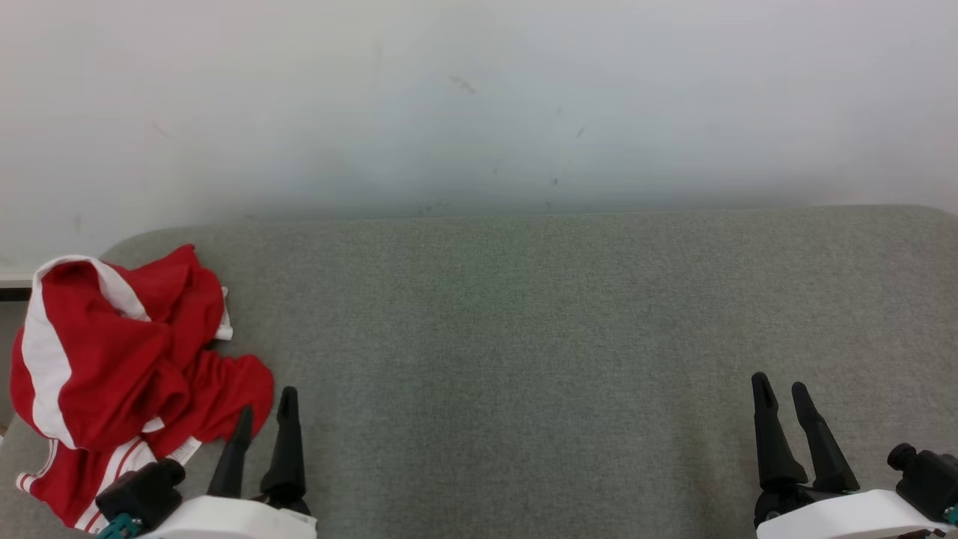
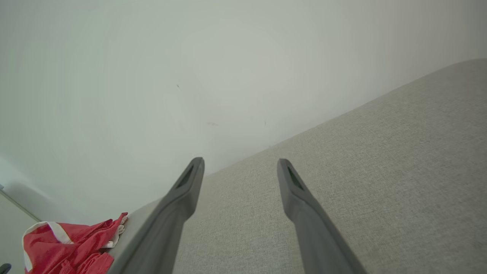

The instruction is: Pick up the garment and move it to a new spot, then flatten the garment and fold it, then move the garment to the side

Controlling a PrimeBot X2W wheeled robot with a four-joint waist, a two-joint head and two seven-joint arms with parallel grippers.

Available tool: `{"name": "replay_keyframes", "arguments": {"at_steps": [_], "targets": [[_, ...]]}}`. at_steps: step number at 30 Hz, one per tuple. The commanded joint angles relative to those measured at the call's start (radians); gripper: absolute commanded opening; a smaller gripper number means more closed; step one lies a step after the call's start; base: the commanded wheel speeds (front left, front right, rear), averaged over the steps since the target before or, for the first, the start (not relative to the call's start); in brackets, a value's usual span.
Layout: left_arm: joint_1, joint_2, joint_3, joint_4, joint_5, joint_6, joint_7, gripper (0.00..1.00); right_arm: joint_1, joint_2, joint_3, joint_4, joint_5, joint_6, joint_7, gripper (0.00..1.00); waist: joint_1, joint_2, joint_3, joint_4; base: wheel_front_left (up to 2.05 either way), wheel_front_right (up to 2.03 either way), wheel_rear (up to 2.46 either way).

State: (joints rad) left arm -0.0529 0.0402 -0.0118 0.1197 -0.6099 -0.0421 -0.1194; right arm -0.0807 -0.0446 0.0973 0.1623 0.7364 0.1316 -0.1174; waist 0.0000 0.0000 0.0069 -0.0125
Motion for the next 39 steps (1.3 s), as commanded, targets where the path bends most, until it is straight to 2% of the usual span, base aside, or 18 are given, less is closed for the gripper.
{"name": "replay_keyframes", "arguments": {"at_steps": [1,15,39], "targets": [[-0.001,0.010,-0.006,-0.003,0.048,0.007,-0.012,1.00,-0.023,-0.009,0.004,-0.006,-0.050,-0.001,-0.013,1.00,0.0000,0.0000,-0.001,-0.001,0.00,0.00,0.00],[-0.007,0.025,-0.044,0.008,0.200,0.034,-0.049,1.00,-0.024,-0.005,-0.004,0.021,-0.245,-0.001,-0.051,1.00,0.0000,0.0000,0.001,-0.001,0.00,0.00,0.00],[0.002,0.022,-0.060,0.004,0.393,0.038,-0.103,1.00,-0.017,-0.008,0.012,0.012,-0.379,-0.001,-0.105,1.00,0.0000,0.0000,-0.002,-0.010,0.00,0.00,0.00]]}}
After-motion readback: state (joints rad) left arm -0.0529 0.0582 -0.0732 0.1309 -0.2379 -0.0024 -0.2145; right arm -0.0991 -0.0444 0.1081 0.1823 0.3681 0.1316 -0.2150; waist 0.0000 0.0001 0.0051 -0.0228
